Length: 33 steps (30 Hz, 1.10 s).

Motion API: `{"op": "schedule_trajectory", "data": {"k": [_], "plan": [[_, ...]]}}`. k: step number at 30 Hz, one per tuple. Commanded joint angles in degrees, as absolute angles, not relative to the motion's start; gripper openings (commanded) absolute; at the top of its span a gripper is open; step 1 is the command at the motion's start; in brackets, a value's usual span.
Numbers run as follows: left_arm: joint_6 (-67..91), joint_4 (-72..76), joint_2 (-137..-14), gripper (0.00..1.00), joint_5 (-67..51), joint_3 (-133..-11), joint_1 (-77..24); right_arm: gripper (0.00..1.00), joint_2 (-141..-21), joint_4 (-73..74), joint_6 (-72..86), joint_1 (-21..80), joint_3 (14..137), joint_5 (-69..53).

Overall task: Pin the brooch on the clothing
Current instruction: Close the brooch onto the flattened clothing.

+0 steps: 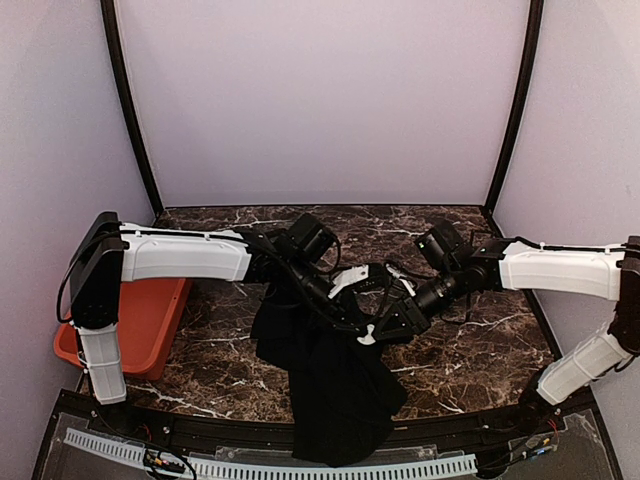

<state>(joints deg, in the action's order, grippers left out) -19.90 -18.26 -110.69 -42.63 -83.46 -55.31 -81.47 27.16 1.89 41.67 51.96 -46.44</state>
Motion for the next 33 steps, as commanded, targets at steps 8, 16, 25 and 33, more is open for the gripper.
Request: {"op": "schedule_trajectory", "data": {"k": [8,16,25,33], "plan": [[-23.9,-23.0,-110.9,0.11,-41.6,-85.4,-56.4,0.0,-81.3,25.4,1.1,41.9,54.1,-47.5],[-25.4,-24.9,-110.4,0.13,-43.6,-85.8,-56.4,0.0,-81.2,25.7,0.4,41.9,54.0,-47.1],[-26.1,-25.7,-109.9,0.17,-45.2,-85.8,-56.0,0.0,-80.4,25.7,0.4,41.9,53.6,-47.3],[-25.7,-24.9,-108.9,0.19,-45.3,-85.4,-55.5,0.0,-80.4,25.9,-1.3,41.9,53.4,-47.6]]}}
